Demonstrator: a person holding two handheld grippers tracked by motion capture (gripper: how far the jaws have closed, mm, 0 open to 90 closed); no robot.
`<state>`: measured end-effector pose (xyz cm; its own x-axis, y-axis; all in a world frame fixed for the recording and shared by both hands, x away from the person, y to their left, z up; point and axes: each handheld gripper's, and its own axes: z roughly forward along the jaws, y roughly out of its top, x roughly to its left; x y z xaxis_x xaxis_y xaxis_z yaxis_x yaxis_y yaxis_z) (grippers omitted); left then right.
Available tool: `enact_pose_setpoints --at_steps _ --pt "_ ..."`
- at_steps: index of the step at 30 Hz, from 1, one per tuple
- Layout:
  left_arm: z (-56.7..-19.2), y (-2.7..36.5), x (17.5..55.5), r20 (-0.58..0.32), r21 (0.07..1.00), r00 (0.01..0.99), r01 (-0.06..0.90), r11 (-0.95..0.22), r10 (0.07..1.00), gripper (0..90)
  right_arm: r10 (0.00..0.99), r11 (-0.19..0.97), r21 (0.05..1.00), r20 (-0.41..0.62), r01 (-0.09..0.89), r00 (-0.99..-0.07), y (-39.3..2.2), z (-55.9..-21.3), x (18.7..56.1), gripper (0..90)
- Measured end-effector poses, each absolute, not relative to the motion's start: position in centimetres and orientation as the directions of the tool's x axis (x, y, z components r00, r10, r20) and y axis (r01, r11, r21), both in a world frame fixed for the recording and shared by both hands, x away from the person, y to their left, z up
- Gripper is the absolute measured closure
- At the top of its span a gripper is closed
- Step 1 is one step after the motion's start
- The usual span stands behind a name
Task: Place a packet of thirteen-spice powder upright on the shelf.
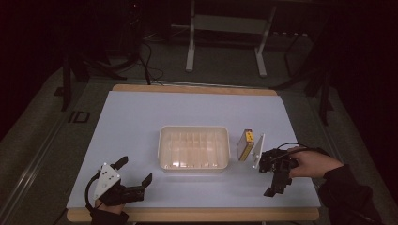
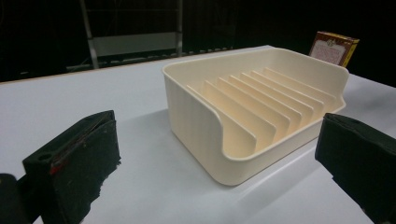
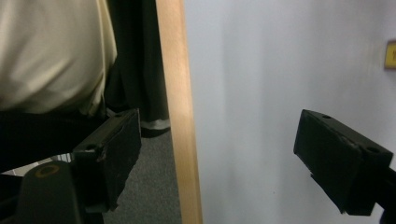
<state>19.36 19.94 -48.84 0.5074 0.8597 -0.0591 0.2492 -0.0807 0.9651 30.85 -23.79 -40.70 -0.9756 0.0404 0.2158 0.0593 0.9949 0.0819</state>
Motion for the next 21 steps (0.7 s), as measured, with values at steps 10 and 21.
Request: enact_pose_setpoints --at_steps 10,21 --pt "-48.9 20.0 19.5 -0.061 0.963 0.511 0.256 -0.085 0.857 0.0 -0.008 0.996 0.093 0.221 0.013 -0.975 -22.4 -39.8 31.1 16.1" --pt "-49.0 20.0 19.6 -0.062 0.963 0.516 0.257 -0.085 0.854 0.0 -0.020 0.995 0.099 0.205 0.001 -0.979 -21.2 -38.9 31.9 13.8"
